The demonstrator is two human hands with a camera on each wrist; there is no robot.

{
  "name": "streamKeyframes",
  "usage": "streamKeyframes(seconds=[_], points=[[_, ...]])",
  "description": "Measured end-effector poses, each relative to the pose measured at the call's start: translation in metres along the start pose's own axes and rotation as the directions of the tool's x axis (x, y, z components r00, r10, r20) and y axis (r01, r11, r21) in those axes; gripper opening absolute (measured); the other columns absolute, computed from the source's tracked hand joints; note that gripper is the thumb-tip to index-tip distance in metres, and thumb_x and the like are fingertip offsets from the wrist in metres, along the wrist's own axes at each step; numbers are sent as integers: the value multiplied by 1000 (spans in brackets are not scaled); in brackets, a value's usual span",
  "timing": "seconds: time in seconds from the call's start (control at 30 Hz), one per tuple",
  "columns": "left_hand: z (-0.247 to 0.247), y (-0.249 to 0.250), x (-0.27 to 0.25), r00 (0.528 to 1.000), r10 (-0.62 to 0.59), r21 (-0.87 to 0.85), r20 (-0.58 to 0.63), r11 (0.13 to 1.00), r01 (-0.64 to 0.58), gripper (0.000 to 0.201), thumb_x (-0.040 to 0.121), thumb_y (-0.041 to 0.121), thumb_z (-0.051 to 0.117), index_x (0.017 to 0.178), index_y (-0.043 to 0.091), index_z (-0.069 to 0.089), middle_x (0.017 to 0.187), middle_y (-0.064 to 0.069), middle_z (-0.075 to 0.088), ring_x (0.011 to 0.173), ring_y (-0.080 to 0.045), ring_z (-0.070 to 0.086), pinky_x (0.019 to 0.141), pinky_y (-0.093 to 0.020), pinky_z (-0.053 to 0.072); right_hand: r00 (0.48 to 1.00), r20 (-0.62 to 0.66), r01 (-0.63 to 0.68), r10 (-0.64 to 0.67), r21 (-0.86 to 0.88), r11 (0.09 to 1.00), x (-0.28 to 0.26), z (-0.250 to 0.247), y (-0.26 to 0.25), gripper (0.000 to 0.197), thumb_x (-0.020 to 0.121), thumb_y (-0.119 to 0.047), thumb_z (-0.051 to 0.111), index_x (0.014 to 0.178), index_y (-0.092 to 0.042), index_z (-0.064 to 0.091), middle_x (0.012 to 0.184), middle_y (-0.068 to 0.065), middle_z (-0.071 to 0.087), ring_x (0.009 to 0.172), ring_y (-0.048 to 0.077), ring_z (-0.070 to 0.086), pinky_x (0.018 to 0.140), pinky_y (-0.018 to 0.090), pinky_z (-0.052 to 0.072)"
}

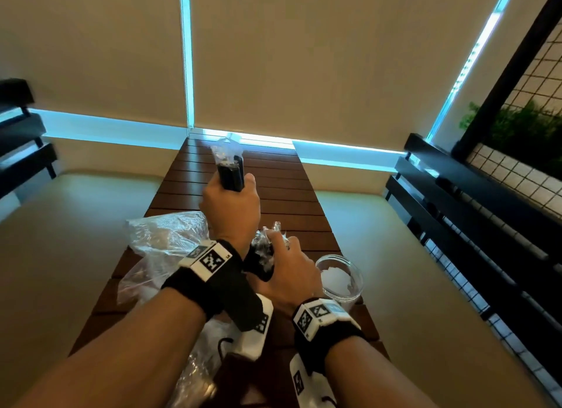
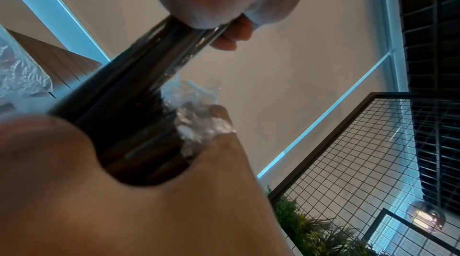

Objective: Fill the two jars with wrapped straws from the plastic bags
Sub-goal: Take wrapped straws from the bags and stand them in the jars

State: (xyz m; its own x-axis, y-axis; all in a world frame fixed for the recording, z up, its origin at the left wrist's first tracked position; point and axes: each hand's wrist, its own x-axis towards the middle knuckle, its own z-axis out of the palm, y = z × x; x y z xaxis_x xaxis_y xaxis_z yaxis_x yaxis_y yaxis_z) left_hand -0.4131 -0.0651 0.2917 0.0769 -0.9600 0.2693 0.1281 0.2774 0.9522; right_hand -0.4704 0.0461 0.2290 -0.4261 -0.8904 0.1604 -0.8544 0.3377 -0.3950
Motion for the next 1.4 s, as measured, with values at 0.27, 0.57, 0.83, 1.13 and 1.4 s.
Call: streamKeyframes(seconds=[0.27, 0.57, 0.83, 1.13, 1.4], points=[[-5, -7, -6, 1000, 20, 31, 23, 999, -21, 20, 72, 50, 64, 74, 31, 60, 72, -1, 69, 69, -30, 70, 69, -49, 60, 999, -43, 5, -2, 61, 998, 1, 3, 4, 74, 73, -62, 66, 134, -44, 29, 121, -2, 47, 103, 27, 61, 78, 36, 52], [-13, -21, -29, 978, 117, 170, 173, 975, -147, 32, 87, 30, 73, 64, 24, 51, 61, 4, 62, 61, -19, 63, 64, -36, 53, 999, 32, 9, -16, 193, 981, -1, -4, 3, 75, 73, -57, 71, 133, -52, 26, 121, -3, 44, 106, 30, 61, 83, 37, 49], [-23, -37, -49, 950, 140, 194, 281, 961, -199, 32, 84, 28, 77, 63, 28, 52, 57, 11, 57, 56, 5, 58, 53, -7, 42, 999, 41, -26, 19, 192, 981, -1, -2, 1, 76, 73, -51, 75, 133, -39, 30, 113, -2, 44, 100, 31, 63, 76, 36, 49], [-34, 22, -14, 767, 256, 178, 589, 884, -432, 82, 66, 58, 81, 134, 36, 41, 113, 17, 64, 89, 0, 66, 78, -20, 53, 1000, 13, -15, 13, 167, 986, -6, -2, -3, 82, 72, -54, 76, 134, -44, 25, 123, -3, 44, 108, 28, 59, 85, 41, 54], [-13, 28, 4, 481, 55, 435, 875, 350, -830, 56, 104, 45, 32, 64, 13, 57, 67, -4, 60, 65, -23, 60, 66, -35, 47, 996, 56, -79, 70, 184, 980, -6, -8, -6, 77, 68, -61, 75, 130, -40, 33, 114, -6, 43, 106, 28, 60, 76, 36, 48]])
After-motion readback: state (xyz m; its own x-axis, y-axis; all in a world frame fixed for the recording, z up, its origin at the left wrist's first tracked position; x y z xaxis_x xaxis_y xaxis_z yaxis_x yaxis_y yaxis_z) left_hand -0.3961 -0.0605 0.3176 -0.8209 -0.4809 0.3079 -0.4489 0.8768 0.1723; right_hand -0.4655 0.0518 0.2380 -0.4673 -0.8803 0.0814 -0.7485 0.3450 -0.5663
